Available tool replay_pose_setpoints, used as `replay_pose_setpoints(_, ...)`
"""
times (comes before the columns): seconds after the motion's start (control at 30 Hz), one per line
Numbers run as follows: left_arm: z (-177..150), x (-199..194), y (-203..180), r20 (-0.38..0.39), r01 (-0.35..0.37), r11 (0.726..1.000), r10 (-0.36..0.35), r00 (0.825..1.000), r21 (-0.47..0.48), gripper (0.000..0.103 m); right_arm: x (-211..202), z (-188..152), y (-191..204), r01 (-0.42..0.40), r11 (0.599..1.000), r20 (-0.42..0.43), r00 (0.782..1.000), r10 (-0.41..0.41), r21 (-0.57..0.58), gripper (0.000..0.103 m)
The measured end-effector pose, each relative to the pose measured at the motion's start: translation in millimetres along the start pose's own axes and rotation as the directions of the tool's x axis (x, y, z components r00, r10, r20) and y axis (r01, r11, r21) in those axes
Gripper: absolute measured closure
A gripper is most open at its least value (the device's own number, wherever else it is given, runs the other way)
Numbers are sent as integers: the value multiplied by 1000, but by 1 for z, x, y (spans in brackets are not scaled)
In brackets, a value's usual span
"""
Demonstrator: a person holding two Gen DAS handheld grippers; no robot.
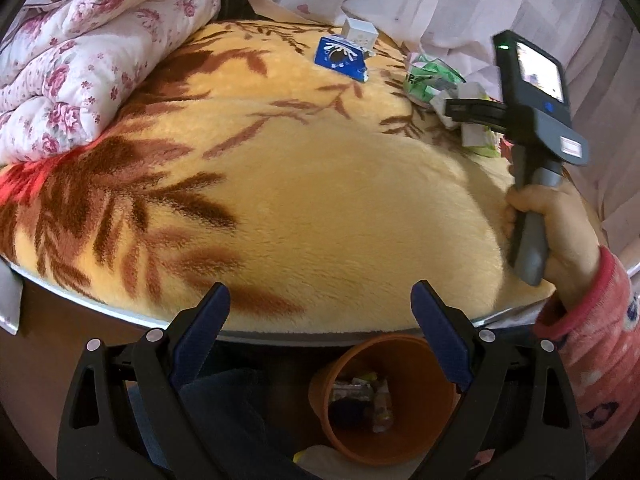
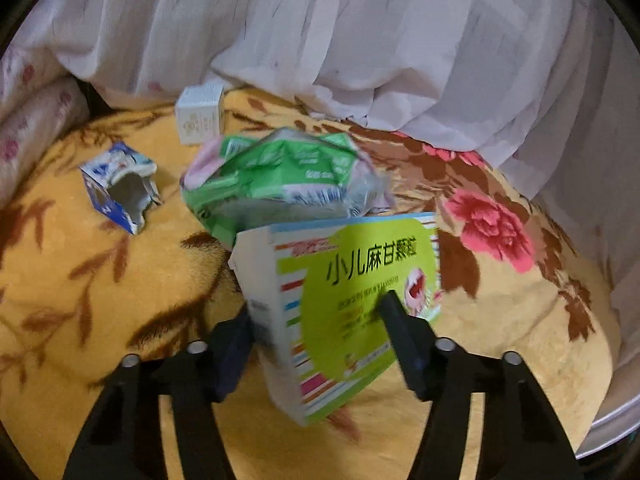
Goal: Collect trash
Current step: 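Grasp the blue nasal spray box with the left tool while the right tool grasps the white medicine box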
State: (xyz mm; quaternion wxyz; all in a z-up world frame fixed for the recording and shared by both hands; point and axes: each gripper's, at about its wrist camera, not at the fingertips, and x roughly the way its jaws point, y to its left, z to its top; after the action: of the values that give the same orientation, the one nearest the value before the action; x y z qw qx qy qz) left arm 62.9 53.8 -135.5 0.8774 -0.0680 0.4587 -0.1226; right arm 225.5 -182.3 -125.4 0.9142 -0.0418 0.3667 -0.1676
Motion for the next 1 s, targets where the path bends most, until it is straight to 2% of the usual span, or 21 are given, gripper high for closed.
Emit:
replay_pose_setpoints(0.13, 0, -1, -9, 2, 3, 1000, -3, 1000, 20, 14, -20, -8, -33, -75, 995, 4, 997, 75, 59, 54)
replay_pose_setpoints(0.27, 0, 0, -20, -1, 5, 999, -5, 1000, 43, 14, -30, -16, -69, -172, 976, 0, 985, 174, 135, 58)
replay_pose_setpoints(0.47, 6, 2, -43, 4, 12, 995, -12, 1000, 96, 14, -31, -25, -108, -236, 953, -12, 970, 243, 190, 64)
replay_pose_setpoints(0.63, 33, 20, -67, 20, 58, 987, -61, 998, 150, 14, -32, -31, -135, -314, 922, 6, 947, 321, 228, 67)
replay_pose_setpoints(0.83, 83, 67, -108, -19, 106, 967, -105, 994, 234, 14, -39, -38, -165, -391, 890, 27, 918, 396, 235, 69)
replay_pose_setpoints(1.0, 121, 114, -141, -38, 94, 951, -87, 996, 296, 14, -44, -46, -184, -428, 877, 29, 901, 432, 220, 70)
